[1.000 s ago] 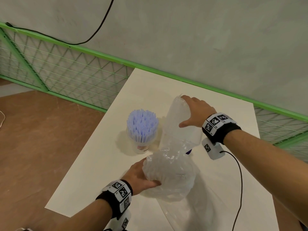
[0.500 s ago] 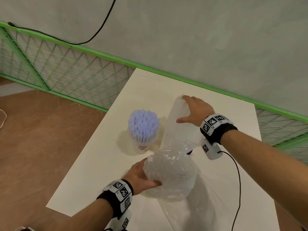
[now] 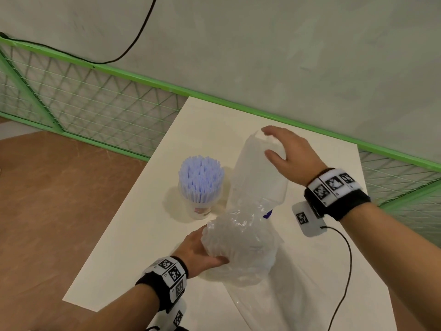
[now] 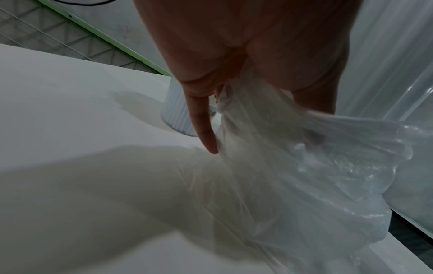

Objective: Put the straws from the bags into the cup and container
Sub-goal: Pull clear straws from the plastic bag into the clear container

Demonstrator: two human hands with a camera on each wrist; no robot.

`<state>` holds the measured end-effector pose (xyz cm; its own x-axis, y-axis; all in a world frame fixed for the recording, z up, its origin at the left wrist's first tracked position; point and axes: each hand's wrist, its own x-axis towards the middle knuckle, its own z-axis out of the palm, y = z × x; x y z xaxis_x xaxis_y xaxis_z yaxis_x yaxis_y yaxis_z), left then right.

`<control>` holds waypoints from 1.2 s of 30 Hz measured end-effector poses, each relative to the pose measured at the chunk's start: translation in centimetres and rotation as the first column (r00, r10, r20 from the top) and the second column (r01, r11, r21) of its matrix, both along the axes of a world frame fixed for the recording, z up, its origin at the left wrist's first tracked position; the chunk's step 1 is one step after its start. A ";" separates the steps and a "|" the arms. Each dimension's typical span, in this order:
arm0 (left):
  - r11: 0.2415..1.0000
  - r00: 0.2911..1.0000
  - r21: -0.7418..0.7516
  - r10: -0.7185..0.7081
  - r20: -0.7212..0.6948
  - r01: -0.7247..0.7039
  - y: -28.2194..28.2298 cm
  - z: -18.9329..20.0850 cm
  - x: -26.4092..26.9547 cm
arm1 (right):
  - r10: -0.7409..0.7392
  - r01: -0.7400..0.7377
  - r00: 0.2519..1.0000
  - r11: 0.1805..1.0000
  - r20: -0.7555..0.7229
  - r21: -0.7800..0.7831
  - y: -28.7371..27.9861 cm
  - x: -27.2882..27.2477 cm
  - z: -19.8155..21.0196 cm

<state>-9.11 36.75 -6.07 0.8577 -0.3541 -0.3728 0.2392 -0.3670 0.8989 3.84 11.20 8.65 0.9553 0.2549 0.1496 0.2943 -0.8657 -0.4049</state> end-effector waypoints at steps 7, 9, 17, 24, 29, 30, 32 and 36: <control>0.998 1.000 -0.067 -0.007 -0.021 0.005 0.1 -0.5 0.0 | 0.054 0.095 0.937 0.911 -0.346 0.401 0.0 -14.6 -0.9; 0.995 1.000 -0.096 -0.009 -0.015 0.007 0.1 -0.5 -0.2 | 0.091 0.108 0.887 0.913 -0.453 0.393 0.5 -17.6 -2.9; 0.969 0.890 -0.022 -0.216 0.400 0.246 -0.2 1.8 0.0 | 0.068 0.203 0.878 0.843 -0.473 0.498 3.3 -17.7 -6.4; 0.933 0.911 -0.166 -0.254 0.326 0.320 -0.7 4.4 0.2 | 0.142 0.117 0.897 0.837 -0.419 0.535 3.8 -17.2 -6.7; 0.938 0.941 -0.219 -0.207 0.267 0.268 -0.9 4.2 0.1 | 0.096 0.193 0.886 0.813 -0.454 0.549 4.4 -16.9 -7.0; 0.940 0.945 -0.225 -0.194 0.264 0.257 -0.9 4.2 0.2 | 0.071 0.214 0.889 0.807 -0.452 0.550 4.5 -16.8 -7.0; 0.944 0.951 -0.237 -0.167 0.259 0.230 -1.1 4.2 0.3 | 0.032 0.245 0.898 0.792 -0.438 0.559 4.9 -16.5 -6.7; 0.945 0.952 -0.270 -0.103 0.289 0.184 -0.9 4.7 0.7 | 0.011 0.235 0.924 0.773 -0.383 0.589 5.2 -16.2 -5.4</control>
<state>-8.44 35.84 -1.35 0.8425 -0.5387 0.0013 -0.0610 -0.0929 0.9938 -12.33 16.38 3.27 0.9876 0.1123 -0.1094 -0.0544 -0.4091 -0.9109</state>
